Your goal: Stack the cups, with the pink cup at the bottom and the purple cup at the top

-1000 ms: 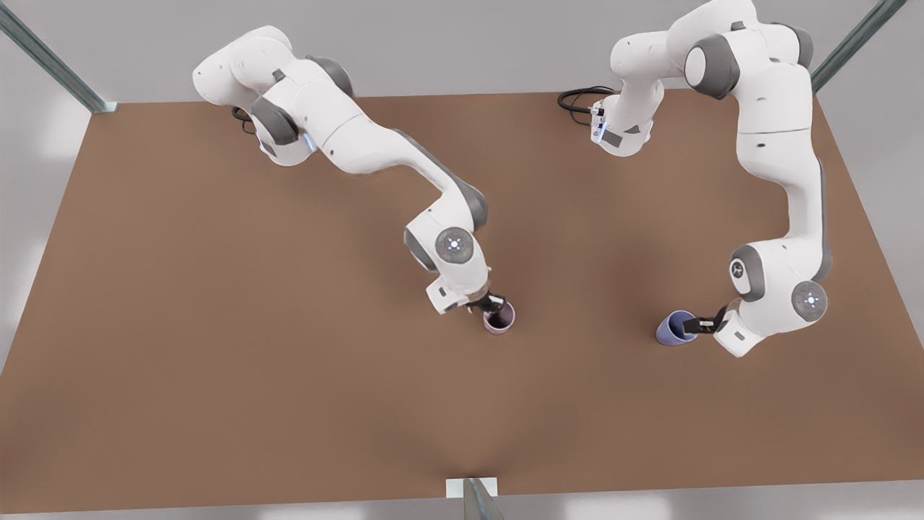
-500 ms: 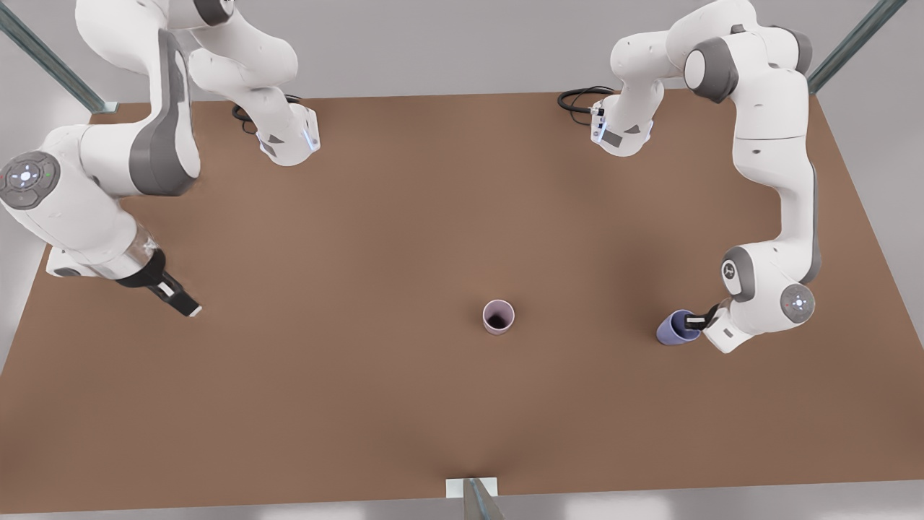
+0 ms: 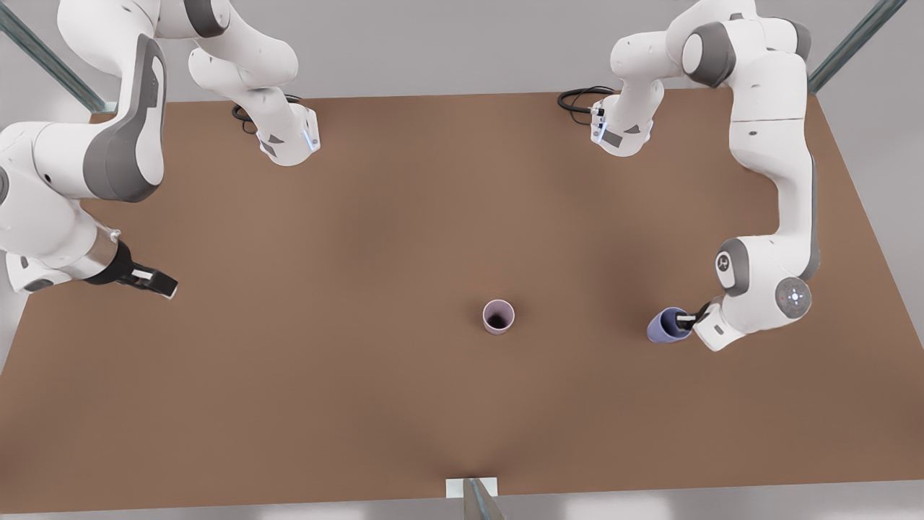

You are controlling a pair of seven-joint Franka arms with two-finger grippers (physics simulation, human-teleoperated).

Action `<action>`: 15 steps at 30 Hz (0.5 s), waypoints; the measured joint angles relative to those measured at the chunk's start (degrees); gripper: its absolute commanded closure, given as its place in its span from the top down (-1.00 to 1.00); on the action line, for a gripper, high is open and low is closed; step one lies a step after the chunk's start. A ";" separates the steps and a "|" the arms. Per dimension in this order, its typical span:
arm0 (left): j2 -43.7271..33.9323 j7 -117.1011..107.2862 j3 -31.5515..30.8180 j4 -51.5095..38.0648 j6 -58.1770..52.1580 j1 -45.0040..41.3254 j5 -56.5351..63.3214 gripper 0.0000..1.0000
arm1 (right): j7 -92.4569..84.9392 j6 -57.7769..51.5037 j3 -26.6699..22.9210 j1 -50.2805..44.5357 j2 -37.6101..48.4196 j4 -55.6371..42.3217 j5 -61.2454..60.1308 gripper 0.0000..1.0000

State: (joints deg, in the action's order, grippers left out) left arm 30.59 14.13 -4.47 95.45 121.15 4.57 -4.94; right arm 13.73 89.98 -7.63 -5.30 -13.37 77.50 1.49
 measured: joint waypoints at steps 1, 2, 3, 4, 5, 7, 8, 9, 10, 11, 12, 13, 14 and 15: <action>-0.73 -0.71 -2.35 -0.80 -0.99 0.01 0.02 -0.57 | -1.08 -0.09 -0.03 0.02 -0.01 -0.17 0.08 1.00; -1.44 -1.53 -4.62 -1.21 -1.82 -0.07 0.03 -0.57 | -2.10 -0.15 -0.03 0.06 -0.16 -0.28 0.12 1.00; -2.07 -2.45 -6.70 -1.45 -2.53 -0.09 0.04 -0.57 | -3.06 -0.20 -0.01 0.01 -0.28 -0.33 0.10 1.00; -2.54 -3.55 -9.10 -1.83 -3.14 -0.07 0.08 -0.57 | -3.97 -0.25 0.00 0.02 -0.35 -0.36 0.06 1.00; -2.99 -4.75 -11.38 -2.11 -3.67 -0.09 0.18 -0.57 | -4.84 -0.29 0.00 0.04 -0.38 -0.38 0.03 1.00; -3.28 -7.56 -14.88 -3.01 -4.49 -1.83 0.50 -0.57 | -6.43 -0.32 0.00 -0.03 -0.46 -0.38 -0.02 1.00; -3.19 -9.09 -15.56 -3.64 -4.80 -3.63 0.60 -0.57 | -7.16 -0.33 0.00 -0.01 -0.48 -0.39 -0.04 1.00; -2.99 -10.64 -15.87 -4.43 -5.04 -5.37 0.69 -0.57 | -7.85 -0.32 0.00 0.01 -0.52 -0.39 -0.06 1.00; -2.67 -12.16 -16.03 -4.95 -5.18 -6.93 0.75 -0.57 | -8.50 -0.23 0.00 0.02 -0.55 -0.39 -0.06 1.00; -2.09 -13.67 -16.10 -5.76 -5.29 -8.24 0.83 -0.57 | -9.12 -0.11 0.00 0.03 -0.57 -0.39 -0.06 1.00; -1.52 -15.17 -16.14 -6.58 -5.37 -9.43 0.90 -0.57 | -9.71 0.00 0.00 0.04 -0.58 -0.39 -0.06 1.00; -0.83 -16.66 -16.15 -7.46 -5.43 -10.47 0.95 -0.57 | -10.26 0.09 0.00 0.08 -0.58 -0.39 -0.07 1.00; -0.05 -18.12 -16.15 -8.42 -5.47 -11.60 0.98 -0.57 | -10.78 0.16 0.00 0.10 -0.58 -0.39 -0.06 1.00; 0.83 -19.56 -16.17 -9.58 -5.51 -12.68 1.01 -0.57 | -11.28 0.22 0.00 0.11 -0.56 -0.40 -0.05 1.00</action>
State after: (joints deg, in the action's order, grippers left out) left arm 31.42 -5.44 -20.63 85.87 115.64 -8.10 -3.93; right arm 2.45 90.19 -7.62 -5.18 -13.93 77.10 1.44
